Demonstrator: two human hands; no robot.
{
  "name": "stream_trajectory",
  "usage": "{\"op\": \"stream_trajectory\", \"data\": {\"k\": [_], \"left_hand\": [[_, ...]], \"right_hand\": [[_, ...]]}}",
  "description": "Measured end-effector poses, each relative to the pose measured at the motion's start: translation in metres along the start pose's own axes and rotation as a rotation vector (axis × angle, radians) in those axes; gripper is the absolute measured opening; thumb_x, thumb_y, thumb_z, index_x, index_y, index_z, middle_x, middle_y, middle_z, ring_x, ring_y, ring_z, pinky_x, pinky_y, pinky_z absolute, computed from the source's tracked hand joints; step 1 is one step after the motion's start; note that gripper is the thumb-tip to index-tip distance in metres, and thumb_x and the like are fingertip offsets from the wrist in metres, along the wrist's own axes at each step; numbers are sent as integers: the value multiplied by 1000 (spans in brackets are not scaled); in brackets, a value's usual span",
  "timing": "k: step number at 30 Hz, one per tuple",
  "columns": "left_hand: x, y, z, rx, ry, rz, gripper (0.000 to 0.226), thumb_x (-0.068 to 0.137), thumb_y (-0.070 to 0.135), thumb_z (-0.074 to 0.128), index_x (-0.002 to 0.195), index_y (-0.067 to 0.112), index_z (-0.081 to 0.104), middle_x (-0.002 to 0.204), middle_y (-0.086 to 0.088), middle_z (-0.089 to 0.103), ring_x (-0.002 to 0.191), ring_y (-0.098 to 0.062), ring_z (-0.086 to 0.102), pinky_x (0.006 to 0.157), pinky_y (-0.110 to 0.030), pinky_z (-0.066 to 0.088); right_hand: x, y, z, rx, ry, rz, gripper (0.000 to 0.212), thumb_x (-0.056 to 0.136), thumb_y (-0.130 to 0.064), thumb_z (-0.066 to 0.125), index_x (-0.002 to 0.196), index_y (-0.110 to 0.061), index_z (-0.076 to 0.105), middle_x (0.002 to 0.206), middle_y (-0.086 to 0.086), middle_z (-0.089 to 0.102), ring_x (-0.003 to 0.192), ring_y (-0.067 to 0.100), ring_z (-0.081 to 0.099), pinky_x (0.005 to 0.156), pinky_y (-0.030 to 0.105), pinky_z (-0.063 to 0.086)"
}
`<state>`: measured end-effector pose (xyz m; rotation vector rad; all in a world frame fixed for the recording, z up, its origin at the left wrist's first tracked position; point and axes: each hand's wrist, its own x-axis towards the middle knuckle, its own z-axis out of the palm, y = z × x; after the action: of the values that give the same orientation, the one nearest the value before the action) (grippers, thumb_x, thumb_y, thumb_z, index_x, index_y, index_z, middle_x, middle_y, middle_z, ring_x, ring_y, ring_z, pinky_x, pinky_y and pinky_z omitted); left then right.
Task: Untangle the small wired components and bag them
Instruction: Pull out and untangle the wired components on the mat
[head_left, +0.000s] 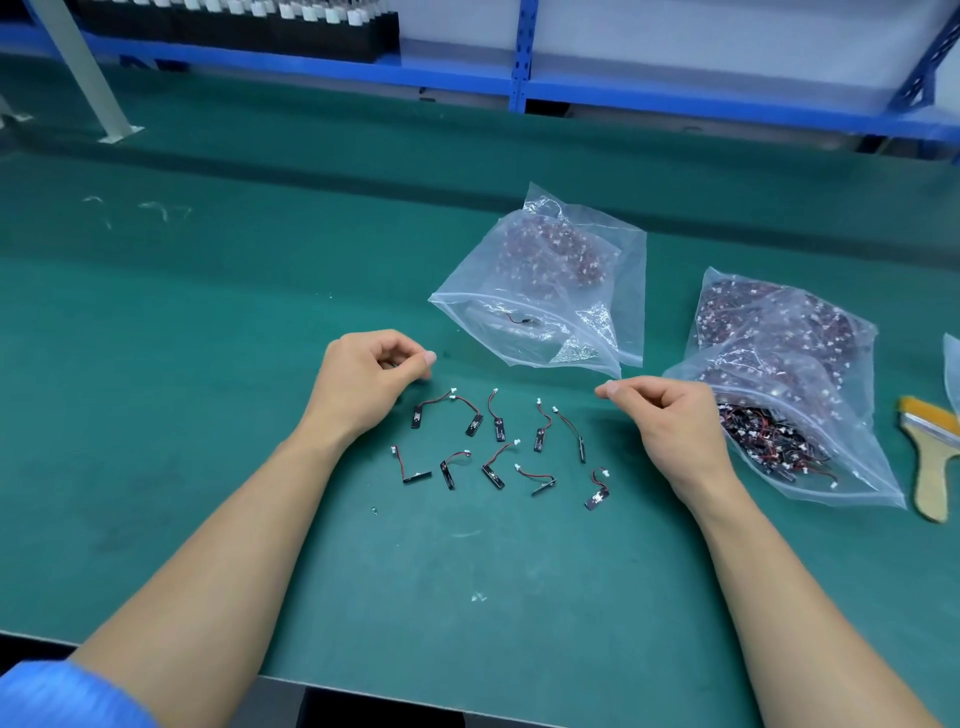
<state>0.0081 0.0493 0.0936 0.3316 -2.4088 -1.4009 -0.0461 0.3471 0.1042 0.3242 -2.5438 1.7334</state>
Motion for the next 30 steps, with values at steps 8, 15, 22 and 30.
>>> {"op": "stream_trajectory", "data": {"k": [8,15,22,30], "left_hand": [[1,-2,-2,37,-12,6,15,91,29,71,77,25,72,74,15,74,59,1,55,63,-22,43],[2,-1,-1,41,-13,13,15,91,28,72,76,26,72,73,15,74,59,2,56,58,-10,39],[1,-1,-3,31,2,7,15,92,26,70,77,24,72,74,14,74,54,3,52,65,-25,44],[0,1,-2,29,3,6,15,92,25,70,77,24,71,74,14,74,54,5,54,66,-25,43]], "right_hand": [[-1,0,2,16,-18,-9,27,89,-22,73,69,-40,79,95,36,64,98,52,56,73,44,48],[0,2,2,8,-31,-5,28,90,-22,73,67,-37,78,93,37,63,90,53,56,62,20,35],[0,0,2,-8,-38,-33,25,90,-23,73,71,-39,78,92,39,62,67,19,46,55,17,32],[-1,2,1,-1,-33,-12,21,90,-22,72,72,-31,79,95,39,61,72,44,54,65,26,35]]}}
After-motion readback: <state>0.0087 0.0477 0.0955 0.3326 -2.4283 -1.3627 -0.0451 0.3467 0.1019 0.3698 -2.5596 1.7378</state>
